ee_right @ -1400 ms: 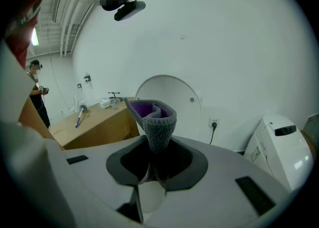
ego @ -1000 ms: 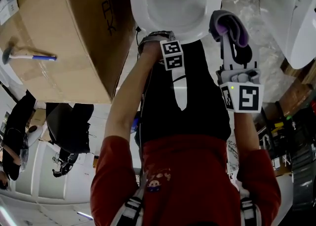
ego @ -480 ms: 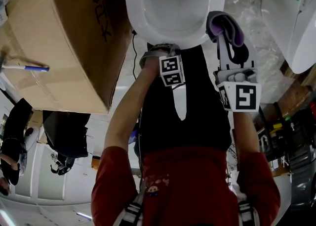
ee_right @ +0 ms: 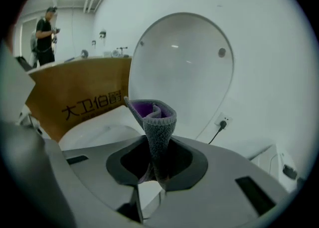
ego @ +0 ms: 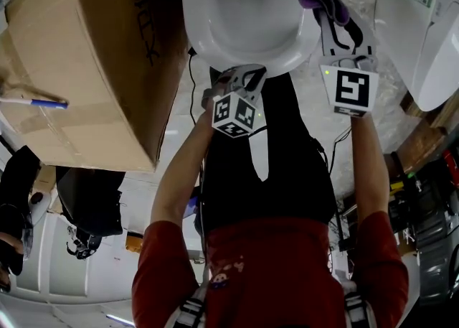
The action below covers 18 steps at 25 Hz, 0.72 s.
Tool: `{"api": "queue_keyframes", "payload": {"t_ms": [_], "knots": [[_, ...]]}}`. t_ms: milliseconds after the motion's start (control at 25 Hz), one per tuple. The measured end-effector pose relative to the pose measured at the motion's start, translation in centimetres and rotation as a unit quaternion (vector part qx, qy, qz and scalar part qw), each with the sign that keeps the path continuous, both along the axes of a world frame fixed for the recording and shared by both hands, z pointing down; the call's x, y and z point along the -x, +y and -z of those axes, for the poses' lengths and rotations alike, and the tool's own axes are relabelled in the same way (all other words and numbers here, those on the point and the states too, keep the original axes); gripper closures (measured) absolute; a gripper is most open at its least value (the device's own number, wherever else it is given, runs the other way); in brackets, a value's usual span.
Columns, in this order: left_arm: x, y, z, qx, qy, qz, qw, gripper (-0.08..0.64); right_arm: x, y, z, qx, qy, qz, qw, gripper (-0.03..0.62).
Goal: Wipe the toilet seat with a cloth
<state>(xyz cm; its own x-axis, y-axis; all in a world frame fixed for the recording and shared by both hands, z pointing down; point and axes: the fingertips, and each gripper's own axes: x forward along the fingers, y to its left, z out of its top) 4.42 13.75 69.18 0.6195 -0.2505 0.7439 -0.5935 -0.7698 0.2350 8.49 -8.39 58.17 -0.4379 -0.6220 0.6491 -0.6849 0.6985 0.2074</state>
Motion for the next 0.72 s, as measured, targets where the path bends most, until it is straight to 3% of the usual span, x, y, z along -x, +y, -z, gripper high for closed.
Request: {"api": "queue_keyframes", "payload": {"t_ms": [120,200,320,400,480,720], "knots": [[1.7,-3.5,2.7,-0.066,0.03,0.095,0.9929,0.546,0.3,-2.8,-2.5,-0.034,0.085,0.046,0.995,0.529],[3.1,-5.5,4.6,-0.101,0.04,0.147,0.9831,0.546,0.9,-4.5,-4.2,-0.069,0.15,0.091,0.982,0.529],[4.7,-7.7,6.9,-0.146,0.048,0.2,0.9676,0.546,1.8,-6.5,-7.9,-0.098,0.258,0.163,0.947,0.529],[5.4,-8.7,8.1,-0.174,0.045,0.206,0.9619,0.546,1.9,-7.1,-10.7,-0.095,0.31,0.206,0.923,0.529],[6.1,-9.5,8.8,-0.191,0.04,0.211,0.9577,0.546,2.0,-7.3,-12.6,-0.086,0.324,0.233,0.913,0.529],[7.5,-9.9,8.9,-0.193,0.035,0.233,0.9525,0.546,2.4,-7.2,-12.9,-0.051,0.317,0.261,0.911,0.529]]}}
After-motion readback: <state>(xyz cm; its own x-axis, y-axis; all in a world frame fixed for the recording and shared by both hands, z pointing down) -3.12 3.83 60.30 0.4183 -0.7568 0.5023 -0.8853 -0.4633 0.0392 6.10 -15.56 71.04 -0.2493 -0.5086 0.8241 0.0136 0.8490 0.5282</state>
